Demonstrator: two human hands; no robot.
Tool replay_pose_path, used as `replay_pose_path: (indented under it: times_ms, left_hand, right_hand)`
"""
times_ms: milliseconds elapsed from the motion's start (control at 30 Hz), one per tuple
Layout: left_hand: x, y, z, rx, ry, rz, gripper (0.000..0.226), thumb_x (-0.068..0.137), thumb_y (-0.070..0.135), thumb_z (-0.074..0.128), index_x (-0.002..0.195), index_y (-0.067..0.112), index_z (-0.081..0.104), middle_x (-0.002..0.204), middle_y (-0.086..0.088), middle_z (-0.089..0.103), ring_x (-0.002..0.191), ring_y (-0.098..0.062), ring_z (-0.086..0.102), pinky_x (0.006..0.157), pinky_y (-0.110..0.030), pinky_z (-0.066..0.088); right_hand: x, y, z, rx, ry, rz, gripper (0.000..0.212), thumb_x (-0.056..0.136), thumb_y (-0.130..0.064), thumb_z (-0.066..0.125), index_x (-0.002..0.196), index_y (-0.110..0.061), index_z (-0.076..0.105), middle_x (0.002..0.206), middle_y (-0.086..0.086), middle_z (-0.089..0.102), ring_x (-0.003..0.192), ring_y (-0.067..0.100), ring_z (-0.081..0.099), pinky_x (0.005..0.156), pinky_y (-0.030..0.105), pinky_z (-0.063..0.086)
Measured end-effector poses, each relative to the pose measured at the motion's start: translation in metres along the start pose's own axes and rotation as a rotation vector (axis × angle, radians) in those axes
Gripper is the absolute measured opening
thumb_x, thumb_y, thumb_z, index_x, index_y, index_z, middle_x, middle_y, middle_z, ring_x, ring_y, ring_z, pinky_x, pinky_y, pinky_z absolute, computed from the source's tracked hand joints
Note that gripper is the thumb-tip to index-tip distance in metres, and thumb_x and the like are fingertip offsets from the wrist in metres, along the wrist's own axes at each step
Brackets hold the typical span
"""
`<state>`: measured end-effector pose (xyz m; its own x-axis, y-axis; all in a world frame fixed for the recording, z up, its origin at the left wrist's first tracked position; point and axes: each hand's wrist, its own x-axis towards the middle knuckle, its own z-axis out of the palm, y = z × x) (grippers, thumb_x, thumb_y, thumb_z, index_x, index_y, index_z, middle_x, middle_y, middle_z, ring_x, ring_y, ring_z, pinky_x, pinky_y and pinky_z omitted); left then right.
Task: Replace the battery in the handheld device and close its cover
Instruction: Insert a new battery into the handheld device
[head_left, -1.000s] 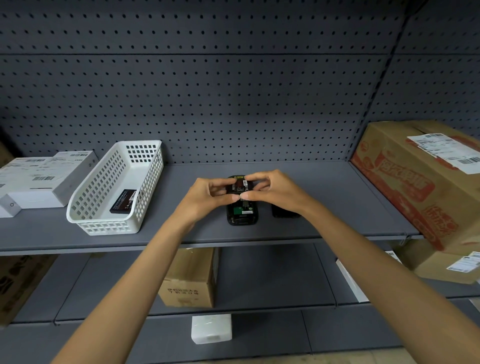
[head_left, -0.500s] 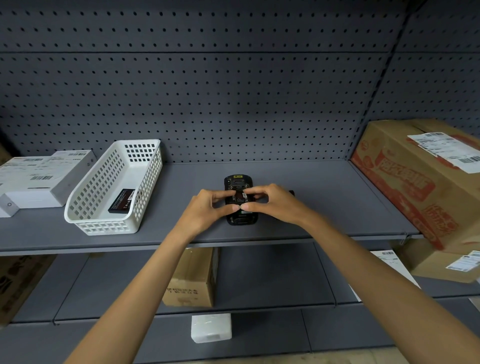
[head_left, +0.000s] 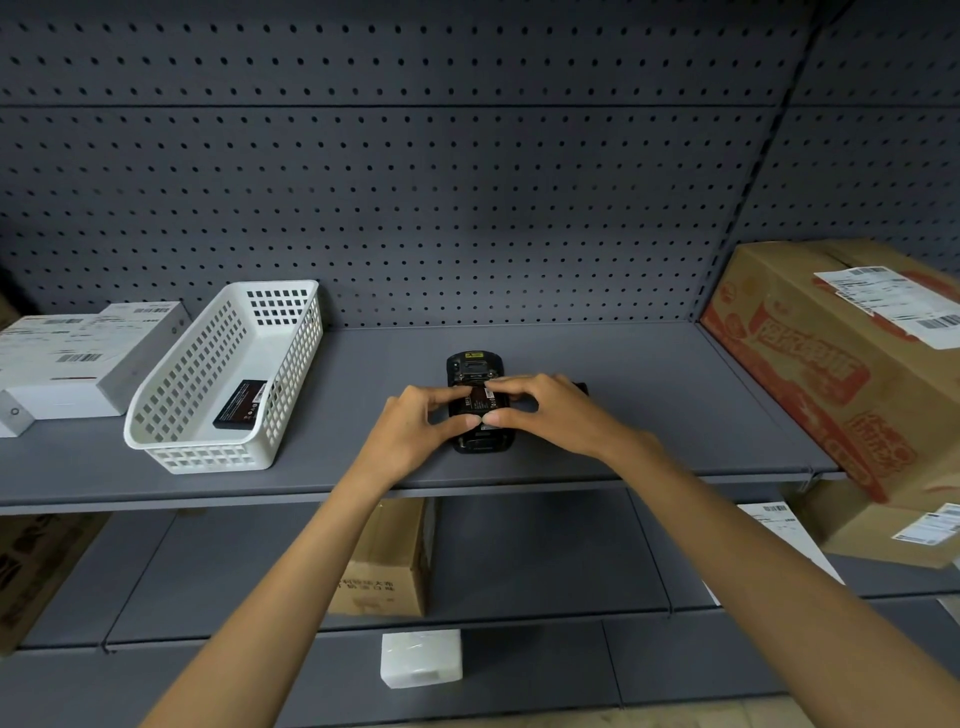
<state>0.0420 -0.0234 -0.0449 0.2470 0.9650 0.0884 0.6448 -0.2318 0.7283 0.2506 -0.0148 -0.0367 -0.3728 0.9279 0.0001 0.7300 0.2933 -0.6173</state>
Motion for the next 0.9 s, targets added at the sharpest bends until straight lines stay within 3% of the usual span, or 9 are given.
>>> replay_pose_path:
  times_ms: [133,367,533,900]
  left_hand:
    - [0.0021,-0.003,0.0018,0.022,0.015,-0.024,0.051,0.084,0.037,0.073,0.132,0.025,0.061,0.133,0.005,0.063,0.132,-0.018,0.051,0.104,-0.028,0.042]
    - [0.0049,-0.0023,0.0018,0.057,0.031,-0.039,0.052,0.084,0.041,0.071,0.133,0.028,0.06,0.134,0.007,0.062,0.132,-0.022,0.05,0.107,-0.039,0.043]
    - [0.0049,0.0037,0.0006,0.063,0.035,-0.028,0.051,0.085,0.035,0.072,0.133,0.022,0.06,0.133,0.002,0.063,0.131,-0.018,0.052,0.104,-0.03,0.043]
    - [0.0074,0.0022,0.0018,0.098,0.014,-0.084,0.053,0.081,0.036,0.075,0.132,0.029,0.06,0.13,0.004,0.065,0.122,-0.024,0.055,0.102,-0.04,0.047]
  right_hand:
    - [0.002,0.0012,0.0024,-0.037,0.025,-0.011,0.062,0.089,-0.045,0.064,0.144,-0.019,0.049,0.151,-0.003,0.046,0.139,0.012,0.04,0.112,0.025,0.026]
    - [0.0068,0.0005,0.0042,-0.053,0.058,-0.024,0.056,0.09,-0.04,0.065,0.139,-0.017,0.055,0.138,-0.002,0.05,0.128,0.013,0.047,0.109,0.031,0.037]
    - [0.0082,-0.002,0.0017,-0.062,0.062,-0.031,0.053,0.089,-0.04,0.067,0.137,-0.018,0.057,0.135,-0.001,0.052,0.125,0.014,0.05,0.107,0.034,0.04]
    - [0.006,-0.0052,0.0044,-0.128,0.117,-0.041,0.059,0.084,-0.041,0.073,0.136,-0.019,0.058,0.132,-0.002,0.056,0.119,0.013,0.054,0.101,0.03,0.044]
